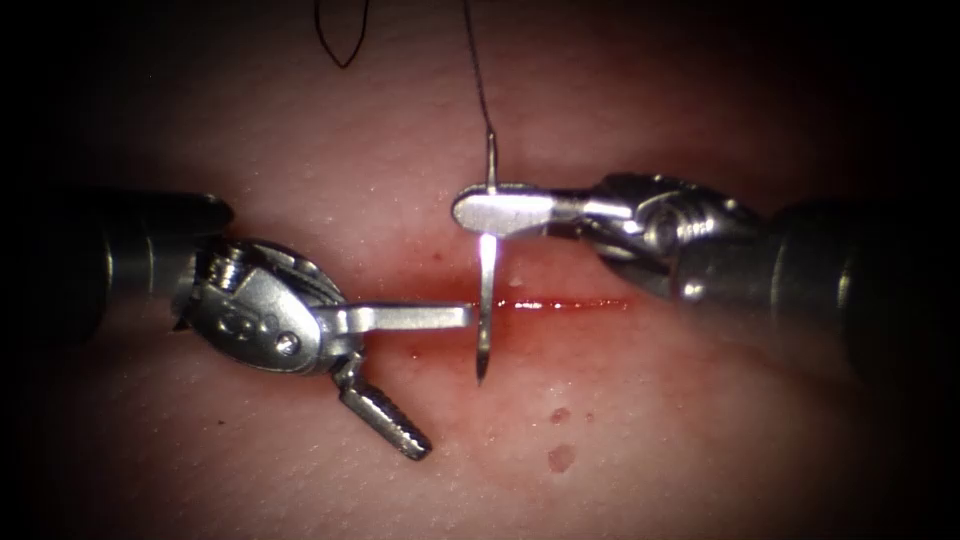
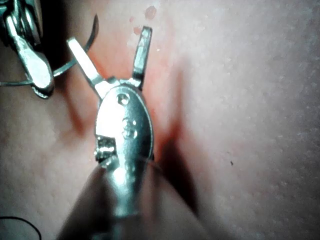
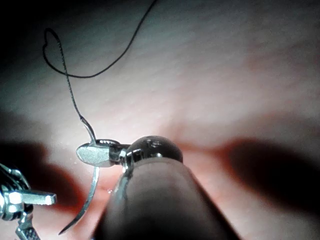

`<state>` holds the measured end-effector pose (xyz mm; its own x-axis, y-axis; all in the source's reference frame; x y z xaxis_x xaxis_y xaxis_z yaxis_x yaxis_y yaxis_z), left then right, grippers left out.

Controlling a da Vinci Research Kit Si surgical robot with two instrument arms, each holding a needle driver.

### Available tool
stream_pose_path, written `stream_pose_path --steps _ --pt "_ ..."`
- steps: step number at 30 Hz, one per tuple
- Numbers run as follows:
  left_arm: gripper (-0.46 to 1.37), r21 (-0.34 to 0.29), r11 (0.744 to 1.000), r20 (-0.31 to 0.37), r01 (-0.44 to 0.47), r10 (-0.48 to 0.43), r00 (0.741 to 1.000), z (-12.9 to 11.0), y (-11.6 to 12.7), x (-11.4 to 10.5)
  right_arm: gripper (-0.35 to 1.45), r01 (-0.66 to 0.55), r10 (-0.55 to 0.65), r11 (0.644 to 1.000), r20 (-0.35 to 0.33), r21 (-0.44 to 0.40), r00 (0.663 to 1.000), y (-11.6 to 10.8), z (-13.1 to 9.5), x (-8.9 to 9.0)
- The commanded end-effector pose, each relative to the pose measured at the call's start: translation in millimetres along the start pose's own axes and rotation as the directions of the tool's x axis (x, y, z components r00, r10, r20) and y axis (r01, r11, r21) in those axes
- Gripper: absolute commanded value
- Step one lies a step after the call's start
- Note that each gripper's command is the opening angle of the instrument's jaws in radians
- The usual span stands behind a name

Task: Wound Closure
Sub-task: Throw the needle through the top of the incision with the right hand

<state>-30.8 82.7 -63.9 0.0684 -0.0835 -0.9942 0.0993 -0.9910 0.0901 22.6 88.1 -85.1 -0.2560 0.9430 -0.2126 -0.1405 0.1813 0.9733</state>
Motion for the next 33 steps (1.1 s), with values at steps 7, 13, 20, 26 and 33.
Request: stream_pose_path --steps 7,13,20,26,33 --pt "0.73 0.077 0.997 0.048 0.017 -0.021 0.999 -1.2 -0.3 -0.1 -0.35 0.061 -0.061 0.997 -0.012 -0.045 0.998 0.1 -0.5 0.1" --pt "0.72 0.183 0.983 0.123 0.026 -0.049 0.991 -2.1 -0.7 -0.7 -0.35 0.115 -0.116 0.99 -0.004 -0.083 0.993 0.2 -1.0 0.3" --pt "0.65 0.23 0.973 0.189 0.021 -0.066 0.98 -2.7 -0.5 -0.8 -0.35 0.133 -0.134 0.987 -0.003 -0.09 0.991 0.2 -1.4 0.3" --pt "0.63 0.249 0.968 0.218 0.016 -0.072 0.973 -3.1 -0.2 -0.7 -0.35 0.144 -0.145 0.985 -0.002 -0.092 0.989 0.2 -1.5 0.3" --pt "0.63 0.252 0.968 0.222 0.015 -0.073 0.972 -3.2 -0.2 -0.7 -0.35 0.15 -0.151 0.984 -0.002 -0.092 0.989 0.1 -1.5 0.3"
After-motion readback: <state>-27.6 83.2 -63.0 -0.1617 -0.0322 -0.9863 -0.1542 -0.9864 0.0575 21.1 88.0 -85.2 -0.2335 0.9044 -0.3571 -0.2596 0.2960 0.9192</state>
